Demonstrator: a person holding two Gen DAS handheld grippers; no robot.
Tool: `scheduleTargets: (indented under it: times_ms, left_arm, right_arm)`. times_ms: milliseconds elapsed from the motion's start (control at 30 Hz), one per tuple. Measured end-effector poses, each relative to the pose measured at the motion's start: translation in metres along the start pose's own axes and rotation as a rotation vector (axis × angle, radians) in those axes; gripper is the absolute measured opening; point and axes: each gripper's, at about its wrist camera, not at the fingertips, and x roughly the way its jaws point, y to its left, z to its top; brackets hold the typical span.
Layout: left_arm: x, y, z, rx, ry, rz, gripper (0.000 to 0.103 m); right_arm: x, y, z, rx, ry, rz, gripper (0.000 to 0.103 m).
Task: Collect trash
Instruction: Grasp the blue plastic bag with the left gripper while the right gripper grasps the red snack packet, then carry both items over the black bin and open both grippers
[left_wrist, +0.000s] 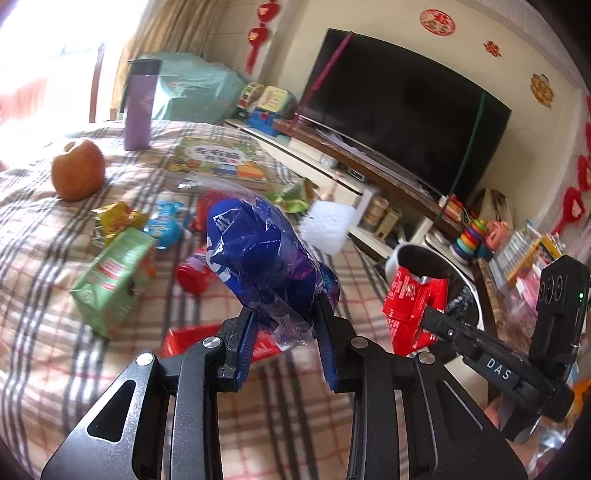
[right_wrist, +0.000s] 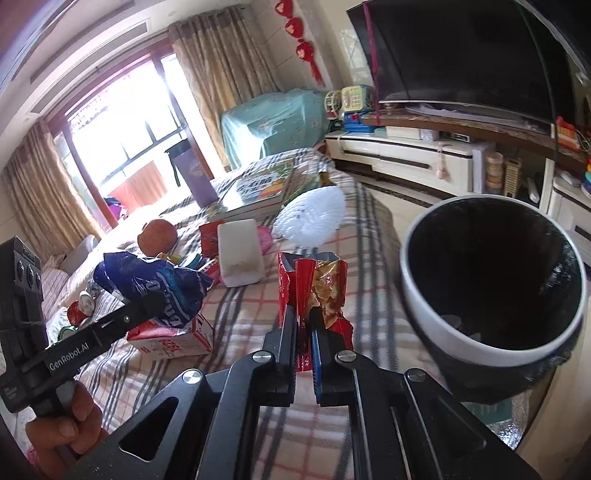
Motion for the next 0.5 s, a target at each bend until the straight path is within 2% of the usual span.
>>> scheduleTargets:
  times_ms: [500]
  left_arm:
    - [0.022, -0.057, -0.012, 0.113, 0.076, -0.066, 0.028]
  right_arm:
    - [-0.033, -0.040, 0.002, 0.070, -0.057, -0.042, 0.006]
